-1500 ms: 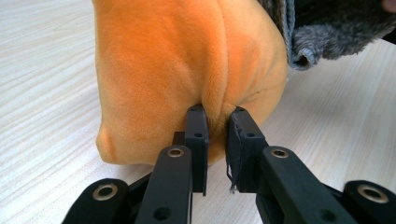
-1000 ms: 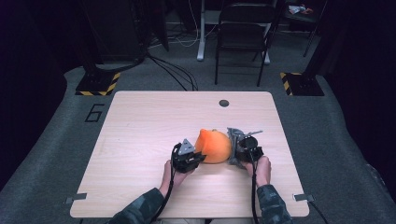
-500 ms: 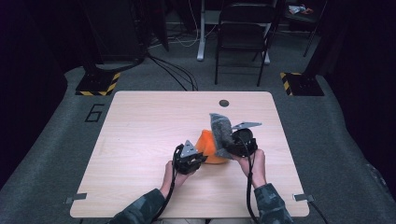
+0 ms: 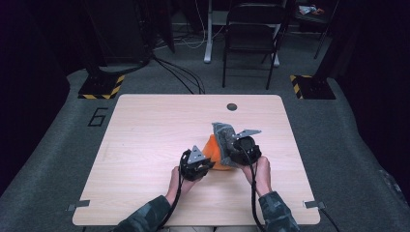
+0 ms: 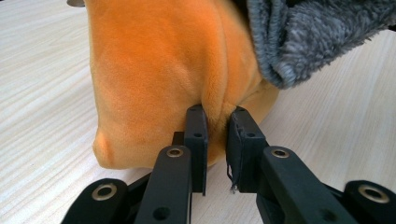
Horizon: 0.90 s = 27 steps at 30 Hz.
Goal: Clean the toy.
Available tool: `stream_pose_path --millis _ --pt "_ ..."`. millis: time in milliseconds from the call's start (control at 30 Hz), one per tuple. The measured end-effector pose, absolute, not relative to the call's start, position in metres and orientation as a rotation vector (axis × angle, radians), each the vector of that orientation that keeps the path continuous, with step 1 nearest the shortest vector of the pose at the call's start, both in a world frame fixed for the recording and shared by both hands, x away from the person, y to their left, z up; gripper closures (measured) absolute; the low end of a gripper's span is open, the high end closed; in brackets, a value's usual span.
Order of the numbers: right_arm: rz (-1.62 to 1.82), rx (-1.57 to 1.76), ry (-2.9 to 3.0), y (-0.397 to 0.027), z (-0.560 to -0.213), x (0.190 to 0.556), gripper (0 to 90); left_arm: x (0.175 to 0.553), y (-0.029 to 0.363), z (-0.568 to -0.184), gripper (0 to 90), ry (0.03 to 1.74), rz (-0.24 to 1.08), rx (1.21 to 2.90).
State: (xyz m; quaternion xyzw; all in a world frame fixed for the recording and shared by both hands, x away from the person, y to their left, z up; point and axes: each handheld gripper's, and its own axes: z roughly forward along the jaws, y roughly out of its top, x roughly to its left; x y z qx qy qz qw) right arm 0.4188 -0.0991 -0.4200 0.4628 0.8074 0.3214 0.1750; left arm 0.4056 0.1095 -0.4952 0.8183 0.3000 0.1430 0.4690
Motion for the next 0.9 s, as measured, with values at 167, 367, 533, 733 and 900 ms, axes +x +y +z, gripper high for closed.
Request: stream_pose_path --millis 167,367,533,733,900 --pt "0.865 1.340 2.277 -0.110 -0.426 0.423 72.2 0.406 0.110 -0.495 79.0 0.734 0.350 2.008" --pt "0.846 1.419 2.267 -0.123 -0.437 0.429 72.1 0.406 0.110 -0.495 78.6 0.730 0.352 2.006" --pt "0.777 1.453 2.256 -0.134 -0.447 0.434 72.2 0.406 0.110 -0.495 78.6 0.729 0.352 2.009" --pt "0.718 1.571 2.275 -0.148 -0.481 0.442 72.3 0.407 0.111 -0.496 78.6 0.740 0.344 2.002" --pt "0.668 1.570 2.308 -0.152 -0.486 0.446 72.1 0.409 0.115 -0.496 78.2 0.755 0.341 1.993"
